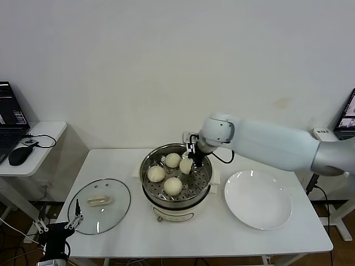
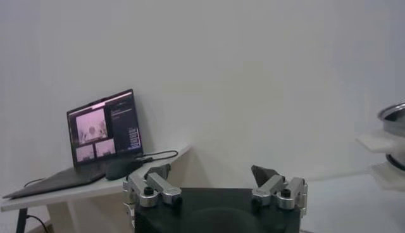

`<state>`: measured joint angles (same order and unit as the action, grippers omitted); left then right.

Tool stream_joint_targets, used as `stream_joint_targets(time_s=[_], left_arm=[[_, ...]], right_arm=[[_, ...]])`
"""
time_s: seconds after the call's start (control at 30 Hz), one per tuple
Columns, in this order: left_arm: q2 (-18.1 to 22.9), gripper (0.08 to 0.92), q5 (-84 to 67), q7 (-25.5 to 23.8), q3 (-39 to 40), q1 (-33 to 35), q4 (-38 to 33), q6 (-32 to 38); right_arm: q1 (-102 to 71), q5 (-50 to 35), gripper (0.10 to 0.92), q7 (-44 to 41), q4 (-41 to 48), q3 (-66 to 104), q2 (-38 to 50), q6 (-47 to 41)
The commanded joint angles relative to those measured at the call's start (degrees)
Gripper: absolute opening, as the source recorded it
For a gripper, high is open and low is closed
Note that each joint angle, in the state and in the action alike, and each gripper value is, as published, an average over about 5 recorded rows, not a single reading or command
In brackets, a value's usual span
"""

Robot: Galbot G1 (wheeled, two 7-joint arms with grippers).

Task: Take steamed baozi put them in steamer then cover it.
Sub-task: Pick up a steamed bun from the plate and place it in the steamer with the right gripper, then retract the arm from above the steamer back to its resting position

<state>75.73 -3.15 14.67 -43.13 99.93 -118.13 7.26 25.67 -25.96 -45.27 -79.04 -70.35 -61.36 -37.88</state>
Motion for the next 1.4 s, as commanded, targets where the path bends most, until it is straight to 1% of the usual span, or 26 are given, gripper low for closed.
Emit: stream_joint_targets(time_s=[0.03, 0.23, 0.4, 0.47, 0.53, 0.6, 0.67, 0.73, 0.8, 0.87, 0.93, 1.03, 1.17, 1.27, 1.4], left_arm=[[0.0, 0.823, 0.1, 0.1, 0.0, -0.2, 0.2, 0.1], [0.0, 0.823, 0.1, 0.1, 0.1, -0.3, 0.2, 0.1], [0.1, 0.823, 0.1, 0.0, 0.2, -0.2, 0.0, 0.1], [0.1, 0.823, 0.1, 0.0, 0.2, -0.1, 0.0, 0.1], [0.0, 0.823, 0.1, 0.0, 0.1, -0.1, -0.1, 0.1], [0.1, 0.823, 0.0, 0.0, 0.0, -0.1, -0.1, 0.1], [0.1, 0.823, 0.0, 0.0, 0.0, -0.1, -0.2, 0.1], [0.2, 0.823, 0.0, -0.1, 0.0, 0.1, -0.3, 0.0], [0.2, 0.823, 0.0, -0.2, 0.1, 0.4, -0.5, -0.1], [0.2, 0.823, 0.1, -0.3, 0.2, 0.6, -0.7, -0.3], [0.2, 0.823, 0.2, -0.4, 0.4, 0.7, -0.8, -0.5], [0.4, 0.823, 0.4, -0.5, 0.8, 0.6, -0.5, -0.6], [0.3, 0.823, 0.6, -0.6, 1.6, 0.7, 0.8, -0.6], [0.5, 0.823, 0.8, -0.7, 1.9, 0.8, 1.4, -0.5], [0.9, 0.823, 1.4, -0.8, 1.9, 0.5, 1.7, -0.4]], right_arm=[[-2.4, 1.7, 0.611, 1.5, 2.9, -0.4, -3.2, -2.6], [-2.7, 1.3, 0.611, 1.6, 1.9, -0.2, -2.0, -3.3], [-2.1, 0.1, 0.617, 1.7, -1.1, 1.0, 0.6, -3.7], [-1.3, -0.5, 0.646, 1.7, -2.8, 2.3, 2.3, -3.7], [-0.5, -1.0, 0.702, 2.1, -4.4, 3.8, 4.3, -3.7], [0.1, -1.8, 0.752, 4.4, -6.3, 5.5, 6.6, -3.7], [-0.3, -3.0, 0.796, 8.9, -9.0, 7.5, 9.1, -3.7], [-1.9, -6.1, 0.815, 15.6, -12.8, 9.8, 12.2, -3.7], [-5.4, -11.0, 0.82, 24.8, -17.2, 13.4, 15.9, -2.7], [-11.2, -15.2, 0.822, 33.5, -21.2, 18.0, 19.9, 0.6], [-19.2, -16.6, 0.823, 40.6, -24.5, 23.9, 23.5, 6.2], [-35.1, -11.3, 0.823, 47.0, -27.1, 36.6, 27.2, 15.9], [-57.6, 0.4, 0.823, 50.1, -27.9, 55.5, 27.8, 26.4], [-71.3, 6.7, 0.823, 50.4, -27.8, 68.2, 24.7, 34.1], [-87.3, 13.6, 0.823, 47.1, -27.3, 85.0, 15.6, 43.4]])
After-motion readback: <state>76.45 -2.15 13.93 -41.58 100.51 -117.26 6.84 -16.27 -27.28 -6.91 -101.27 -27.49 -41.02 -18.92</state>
